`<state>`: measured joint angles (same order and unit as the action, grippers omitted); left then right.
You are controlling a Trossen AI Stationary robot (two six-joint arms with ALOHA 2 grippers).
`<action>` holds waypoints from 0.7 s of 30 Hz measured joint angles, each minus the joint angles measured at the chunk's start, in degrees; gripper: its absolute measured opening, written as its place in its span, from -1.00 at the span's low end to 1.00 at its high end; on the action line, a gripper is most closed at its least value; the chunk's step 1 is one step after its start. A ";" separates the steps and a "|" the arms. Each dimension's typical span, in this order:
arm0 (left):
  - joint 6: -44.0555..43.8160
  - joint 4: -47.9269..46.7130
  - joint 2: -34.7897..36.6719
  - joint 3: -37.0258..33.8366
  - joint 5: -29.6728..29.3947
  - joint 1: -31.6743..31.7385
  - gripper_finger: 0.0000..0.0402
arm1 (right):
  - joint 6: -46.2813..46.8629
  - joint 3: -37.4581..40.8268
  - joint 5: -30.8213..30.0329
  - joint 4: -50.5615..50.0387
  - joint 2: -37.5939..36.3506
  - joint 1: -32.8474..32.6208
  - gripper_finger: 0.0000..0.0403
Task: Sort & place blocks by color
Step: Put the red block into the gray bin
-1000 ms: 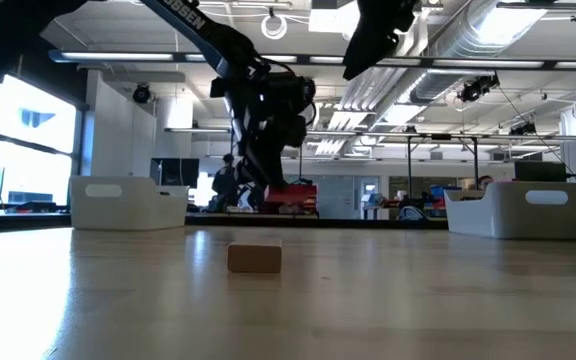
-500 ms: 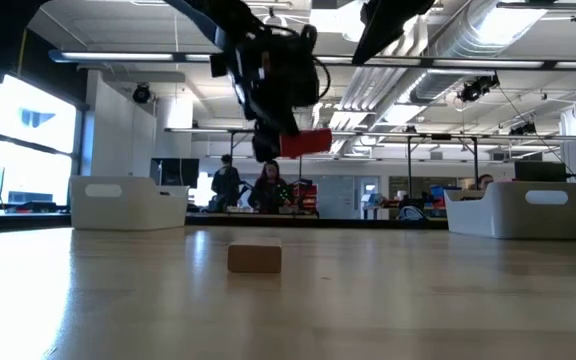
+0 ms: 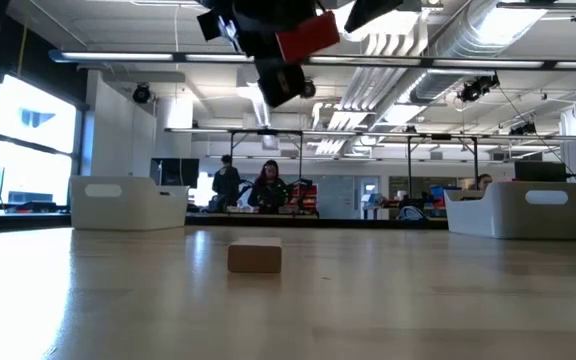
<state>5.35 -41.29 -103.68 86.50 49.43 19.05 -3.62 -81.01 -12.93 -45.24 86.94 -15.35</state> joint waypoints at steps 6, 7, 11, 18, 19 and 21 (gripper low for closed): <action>-1.20 1.86 0.92 0.02 7.13 -0.86 -0.50 | -4.54 0.00 -6.04 4.66 0.00 -2.15 0.10; -1.83 2.32 0.90 -0.01 8.21 -1.01 -0.50 | -5.37 0.00 -6.49 5.29 0.00 -2.40 0.10; -4.31 5.33 0.89 -0.01 8.28 -1.60 -0.49 | -7.82 0.00 -5.94 7.98 0.00 -3.14 0.10; -7.08 9.95 0.86 -0.01 8.61 -1.66 -0.49 | -10.51 0.00 -5.99 10.62 0.00 -4.11 0.07; -7.20 10.32 0.86 -0.01 8.63 -1.66 -0.48 | -10.43 0.00 -6.09 10.80 0.00 -4.14 0.04; -7.18 10.76 0.83 -0.01 8.65 -1.64 -0.48 | -10.42 0.00 -6.19 10.85 0.00 -4.14 -0.03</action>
<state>-1.83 -30.52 -102.85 86.50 58.08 17.41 -14.04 -81.01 -19.12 -34.39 86.94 -19.49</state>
